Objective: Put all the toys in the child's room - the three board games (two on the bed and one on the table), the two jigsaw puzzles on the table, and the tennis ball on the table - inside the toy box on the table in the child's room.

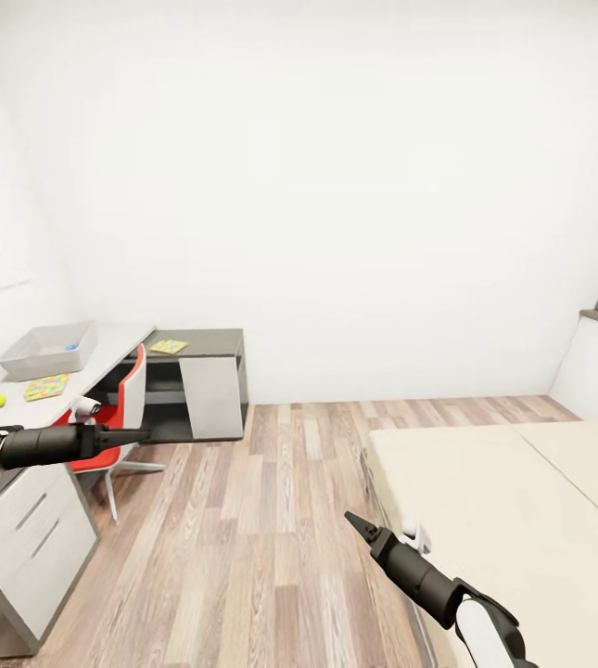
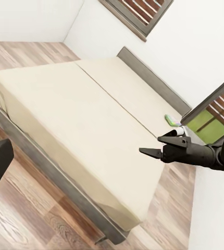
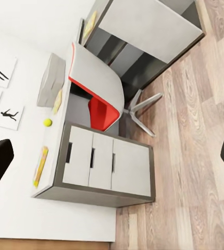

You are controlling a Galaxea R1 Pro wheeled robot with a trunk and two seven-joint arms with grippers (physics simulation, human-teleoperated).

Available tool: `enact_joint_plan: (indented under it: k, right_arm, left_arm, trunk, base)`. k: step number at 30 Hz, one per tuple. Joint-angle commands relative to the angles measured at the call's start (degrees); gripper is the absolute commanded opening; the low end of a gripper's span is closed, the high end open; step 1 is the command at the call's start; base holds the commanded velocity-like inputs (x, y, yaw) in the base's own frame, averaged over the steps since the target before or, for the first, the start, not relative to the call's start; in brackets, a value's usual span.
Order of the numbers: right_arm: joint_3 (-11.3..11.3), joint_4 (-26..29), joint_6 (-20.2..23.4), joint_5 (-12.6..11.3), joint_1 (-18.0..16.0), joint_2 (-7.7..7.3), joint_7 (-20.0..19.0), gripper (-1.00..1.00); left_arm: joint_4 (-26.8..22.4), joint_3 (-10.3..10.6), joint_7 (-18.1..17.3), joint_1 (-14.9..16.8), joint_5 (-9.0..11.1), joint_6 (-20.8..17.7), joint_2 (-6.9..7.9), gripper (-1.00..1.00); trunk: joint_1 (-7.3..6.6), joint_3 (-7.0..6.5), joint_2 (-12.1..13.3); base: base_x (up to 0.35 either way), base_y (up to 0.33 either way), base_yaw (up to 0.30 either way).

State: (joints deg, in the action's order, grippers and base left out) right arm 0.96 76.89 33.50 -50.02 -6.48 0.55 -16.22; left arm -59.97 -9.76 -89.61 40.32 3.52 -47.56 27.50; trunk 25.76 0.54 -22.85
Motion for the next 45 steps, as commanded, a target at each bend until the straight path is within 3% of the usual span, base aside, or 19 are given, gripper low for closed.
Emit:
enact_joint_plan:
  k: [1,45]
  right_arm:
    - [0.1,0.01,0.34,-0.26,-0.02,0.01,-0.04,1.0]
    - [0.14,-0.07,0.34,-0.26,-0.02,0.2,-0.04,1.0]
  left_arm:
    - [0.01,0.01,-0.21,0.02,-0.01,-0.61,0.01,1.0]
    - [0.01,0.01,-0.21,0.02,0.08,-0.61,0.01,1.0]
  trunk:
    - [0.02,0.06,-0.07]
    - [0.02,0.06,-0.07]
  base:
    - [-0.018,-0.007,0.014]
    - [-0.028,-0.028,0.001]
